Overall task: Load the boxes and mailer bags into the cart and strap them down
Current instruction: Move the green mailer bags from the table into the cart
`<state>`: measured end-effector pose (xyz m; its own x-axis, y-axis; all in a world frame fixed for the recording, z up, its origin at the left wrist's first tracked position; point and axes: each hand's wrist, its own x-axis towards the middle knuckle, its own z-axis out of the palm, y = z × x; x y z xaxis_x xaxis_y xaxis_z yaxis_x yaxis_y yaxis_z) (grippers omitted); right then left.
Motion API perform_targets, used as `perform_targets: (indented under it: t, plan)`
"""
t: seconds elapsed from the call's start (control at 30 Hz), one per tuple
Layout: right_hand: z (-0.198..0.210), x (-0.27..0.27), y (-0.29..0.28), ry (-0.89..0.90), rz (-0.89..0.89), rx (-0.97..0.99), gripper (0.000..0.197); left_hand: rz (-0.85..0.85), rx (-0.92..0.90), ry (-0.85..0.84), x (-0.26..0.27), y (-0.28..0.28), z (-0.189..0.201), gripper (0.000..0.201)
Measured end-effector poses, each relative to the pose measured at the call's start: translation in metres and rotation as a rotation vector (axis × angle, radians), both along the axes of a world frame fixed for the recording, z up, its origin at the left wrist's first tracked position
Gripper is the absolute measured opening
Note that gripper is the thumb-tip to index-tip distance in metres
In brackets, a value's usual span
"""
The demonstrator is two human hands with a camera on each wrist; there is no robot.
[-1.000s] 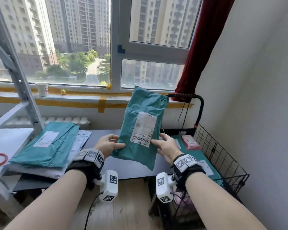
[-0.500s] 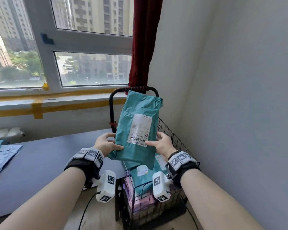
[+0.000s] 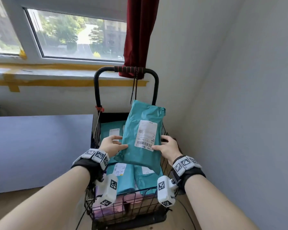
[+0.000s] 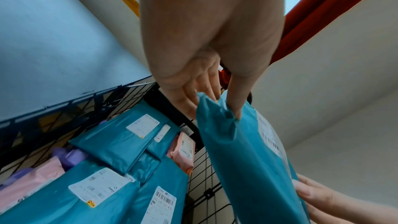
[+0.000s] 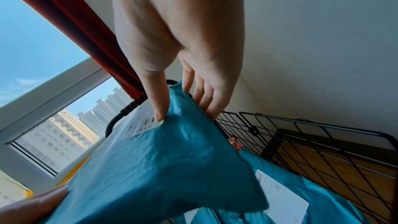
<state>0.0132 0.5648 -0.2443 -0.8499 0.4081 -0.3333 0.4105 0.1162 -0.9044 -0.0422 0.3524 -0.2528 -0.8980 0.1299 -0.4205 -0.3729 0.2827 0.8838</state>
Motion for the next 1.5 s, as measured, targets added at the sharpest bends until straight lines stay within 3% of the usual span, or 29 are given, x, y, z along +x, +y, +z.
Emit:
perform_targets:
  t: [0.6,0.87,0.97,1.07,1.2,1.33,1.5]
  plan:
    - [-0.168,-0.224,0.064,-0.389,0.172,0.103,0.067,0.049,-0.221,-0.359,-0.200,0.076,-0.190,0.039]
    - [-0.224,-0.249,0.091,-0.491,0.092,0.091,0.065,-0.108,-0.307,-0.366,-0.225,0.110,-0.243,0.028]
    - [-0.233,-0.244,0.097,-0.511,0.066,0.086,0.059,-0.147,-0.338,-0.383,-0.226,0.123,-0.256,0.022]
    - [-0.237,-0.243,0.097,-0.523,0.084,0.072,0.065,-0.135,-0.416,-0.374,-0.226,0.133,-0.267,0.016]
    - [-0.231,-0.242,0.093,-0.516,0.124,0.096,0.071,-0.143,-0.518,-0.393,-0.223,0.134,-0.270,0.030]
    - [-0.216,-0.236,0.091,-0.515,0.140,0.164,0.066,-0.182,-0.562,-0.380,-0.221,0.129,-0.257,0.034]
    - [-0.186,-0.223,0.087,-0.510,0.240,0.246,0.047,-0.288,-0.573,-0.274,-0.210,0.123,-0.213,0.028]
